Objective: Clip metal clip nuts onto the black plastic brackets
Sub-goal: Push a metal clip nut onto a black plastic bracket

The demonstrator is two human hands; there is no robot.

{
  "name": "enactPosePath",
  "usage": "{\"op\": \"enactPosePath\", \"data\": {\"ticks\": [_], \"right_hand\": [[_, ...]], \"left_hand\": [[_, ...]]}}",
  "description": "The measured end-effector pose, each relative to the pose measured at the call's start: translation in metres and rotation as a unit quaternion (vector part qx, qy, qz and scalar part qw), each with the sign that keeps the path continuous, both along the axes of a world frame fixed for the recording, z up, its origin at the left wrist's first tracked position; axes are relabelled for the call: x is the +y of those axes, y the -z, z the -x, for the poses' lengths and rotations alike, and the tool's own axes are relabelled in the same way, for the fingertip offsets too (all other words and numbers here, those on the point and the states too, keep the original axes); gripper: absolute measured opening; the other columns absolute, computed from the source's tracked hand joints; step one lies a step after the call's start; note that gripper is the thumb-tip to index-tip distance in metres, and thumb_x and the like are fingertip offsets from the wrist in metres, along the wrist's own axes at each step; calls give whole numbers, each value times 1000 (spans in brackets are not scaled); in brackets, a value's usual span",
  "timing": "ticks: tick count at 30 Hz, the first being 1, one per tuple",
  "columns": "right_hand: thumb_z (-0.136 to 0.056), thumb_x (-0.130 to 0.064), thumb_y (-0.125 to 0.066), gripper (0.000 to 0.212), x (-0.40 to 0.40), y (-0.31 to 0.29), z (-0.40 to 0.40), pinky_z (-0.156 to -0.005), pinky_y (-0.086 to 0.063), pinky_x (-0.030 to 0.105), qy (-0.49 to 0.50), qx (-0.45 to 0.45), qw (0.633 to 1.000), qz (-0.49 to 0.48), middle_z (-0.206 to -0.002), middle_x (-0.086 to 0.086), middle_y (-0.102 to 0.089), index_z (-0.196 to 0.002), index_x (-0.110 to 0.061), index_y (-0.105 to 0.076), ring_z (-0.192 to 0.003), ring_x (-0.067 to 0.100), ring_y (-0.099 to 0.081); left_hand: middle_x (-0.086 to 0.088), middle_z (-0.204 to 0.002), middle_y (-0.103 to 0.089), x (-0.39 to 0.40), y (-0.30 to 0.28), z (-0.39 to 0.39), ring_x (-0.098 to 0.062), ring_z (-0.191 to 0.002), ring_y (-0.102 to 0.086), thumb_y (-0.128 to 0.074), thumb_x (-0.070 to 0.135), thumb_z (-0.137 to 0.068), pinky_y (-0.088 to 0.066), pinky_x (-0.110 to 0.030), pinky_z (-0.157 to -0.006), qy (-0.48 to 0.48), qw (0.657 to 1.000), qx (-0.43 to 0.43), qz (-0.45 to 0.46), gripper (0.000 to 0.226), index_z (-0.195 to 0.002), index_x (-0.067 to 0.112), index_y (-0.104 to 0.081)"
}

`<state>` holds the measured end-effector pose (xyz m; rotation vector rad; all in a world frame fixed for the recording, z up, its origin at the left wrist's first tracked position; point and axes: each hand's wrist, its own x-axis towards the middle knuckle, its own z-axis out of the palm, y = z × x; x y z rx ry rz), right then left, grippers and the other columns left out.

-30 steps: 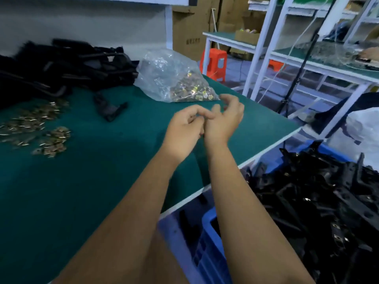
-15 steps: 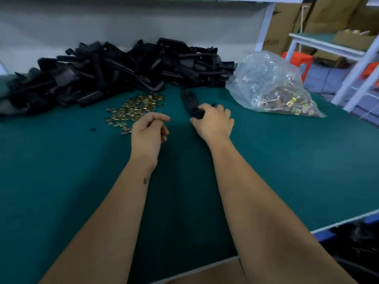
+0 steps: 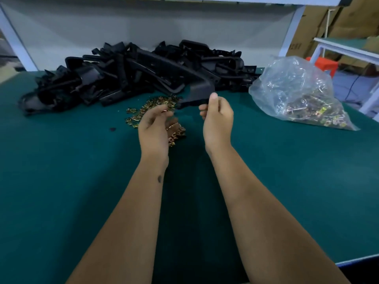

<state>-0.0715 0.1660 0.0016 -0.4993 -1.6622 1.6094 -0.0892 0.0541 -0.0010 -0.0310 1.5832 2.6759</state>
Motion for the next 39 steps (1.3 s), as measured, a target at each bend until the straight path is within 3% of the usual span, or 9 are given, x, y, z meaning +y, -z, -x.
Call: {"op": "enactPosePath", "data": {"ticks": [7, 11, 13, 16, 20, 24, 28, 34, 39], "right_hand": [[-103, -39, -44, 41, -16, 2, 5, -60, -41, 28, -157, -25, 973, 167, -54, -6, -55, -69, -17, -51, -51, 10, -47], [-98, -47, -52, 41, -9, 2, 0, -92, -52, 37, -219, -62, 972, 61, -90, -2, -75, -77, -18, -73, -93, 17, -69], [-99, -46, -50, 41, -8, 3, -3, -83, -55, 28, -216, -54, 975, 18, -84, -4, -75, -77, -23, -75, -85, 10, -69], [-102, -41, -45, 35, -5, 4, -6, -59, -45, 16, -174, -67, 982, -32, -70, -9, -65, -82, -27, -70, -58, 1, -56], [-96, -26, -56, 21, 4, 7, -8, -64, -46, 24, -137, -138, 970, -145, -67, -13, -60, -79, -24, -68, -62, 2, -54], [-84, -44, -70, 31, -5, 8, -10, -53, -37, 25, -227, -215, 898, -310, -52, -16, -51, -64, -23, -60, -51, 1, -45], [-76, -52, -75, 29, -16, 10, -6, -57, -42, 28, -221, -289, 819, -443, -74, -12, -61, -77, -28, -59, -72, 9, -59], [-98, -27, -56, 25, -9, 12, 0, -67, -51, 42, -167, -244, 869, -397, -81, 9, -67, -87, -9, -68, -74, 27, -62], [-94, -9, -54, 19, -8, 10, 10, -55, -49, 23, -102, -112, 988, -18, -69, 0, -69, -83, -13, -68, -55, 5, -62]], "left_hand": [[-1, -104, -72, -30, -5, 9, -19, -95, -70, -59, 38, -98, -60, -36, -80, 110, 990, -44, -77, 25, -114, 18, -61], [-4, -115, -71, -28, -2, 6, -21, -95, -62, -64, 26, -94, -53, -31, -80, 184, 981, -41, -36, 21, -113, 21, -69], [-7, -122, -69, -25, 0, 8, -19, -99, -62, -59, 13, -96, -50, -29, -86, 158, 984, -34, -70, 22, -114, 21, -70], [0, -93, -75, -33, -3, 16, -5, -68, -63, -49, 6, -102, -51, -15, -58, 62, 977, -38, -198, 26, -114, 24, -64], [5, -89, -75, -60, 3, 30, -5, -67, -63, -47, 7, -103, -51, -15, -60, -17, 975, -53, -217, 34, -126, 30, -59], [-2, -122, -68, -65, 5, 39, -16, -101, -66, -50, 10, -103, -54, -29, -91, 2, 983, -87, -164, 28, -125, 24, -60], [-6, -96, -69, -48, 3, 36, -17, -88, -65, -53, 10, -102, -56, -26, -83, 10, 980, -131, -151, 13, -97, 6, -65], [-5, -80, -74, -40, 9, 22, -18, -96, -68, -55, 12, -101, -45, -37, -109, 28, 958, -109, -263, 19, -89, 4, -68], [-8, -100, -71, -31, 11, 22, -23, -109, -65, -54, 15, -102, -48, -38, -105, 49, 950, -116, -284, 21, -111, 1, -65]]}}
